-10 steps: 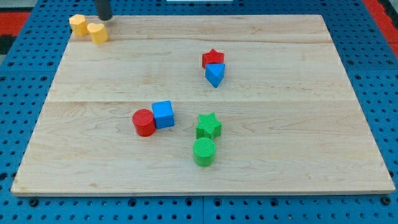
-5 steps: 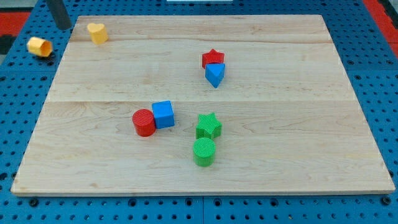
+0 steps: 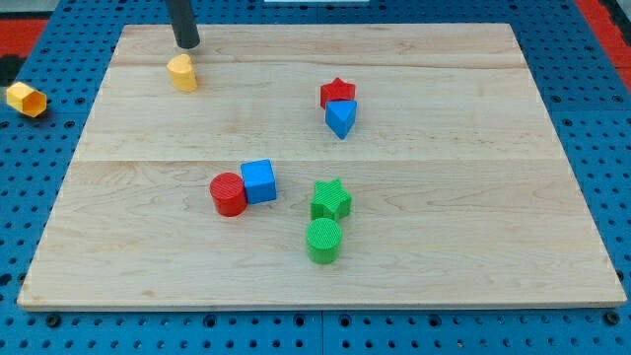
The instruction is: Move the yellow heart to the left center of the board
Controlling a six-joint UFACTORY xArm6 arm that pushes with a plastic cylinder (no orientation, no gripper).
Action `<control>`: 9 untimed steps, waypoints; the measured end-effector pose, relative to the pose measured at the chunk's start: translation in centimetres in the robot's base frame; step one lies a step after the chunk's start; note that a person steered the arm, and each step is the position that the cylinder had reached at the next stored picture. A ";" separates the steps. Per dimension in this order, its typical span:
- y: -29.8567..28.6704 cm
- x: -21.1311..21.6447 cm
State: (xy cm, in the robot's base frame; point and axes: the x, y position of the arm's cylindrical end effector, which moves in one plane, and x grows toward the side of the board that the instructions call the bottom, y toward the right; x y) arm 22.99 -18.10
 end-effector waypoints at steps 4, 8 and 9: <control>0.4 11.0; -0.2 13.5; 3.0 15.8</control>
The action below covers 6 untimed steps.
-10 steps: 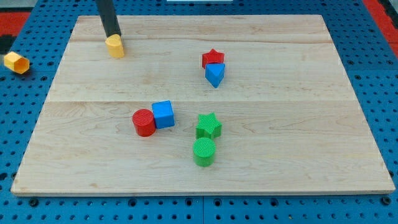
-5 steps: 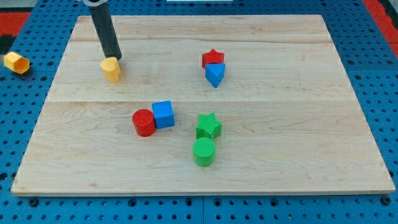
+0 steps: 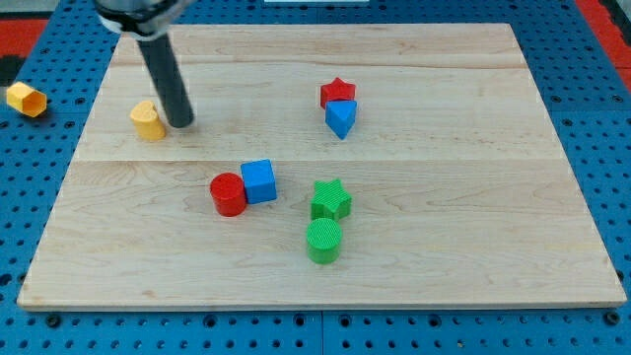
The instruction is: Move the yellow heart to the left center of the board
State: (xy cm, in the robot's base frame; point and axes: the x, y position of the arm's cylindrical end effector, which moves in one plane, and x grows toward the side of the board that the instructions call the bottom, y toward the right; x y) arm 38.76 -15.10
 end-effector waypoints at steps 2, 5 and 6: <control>-5.2 -1.4; -3.2 -1.8; -3.2 -1.8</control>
State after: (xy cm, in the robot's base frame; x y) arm 37.00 -18.29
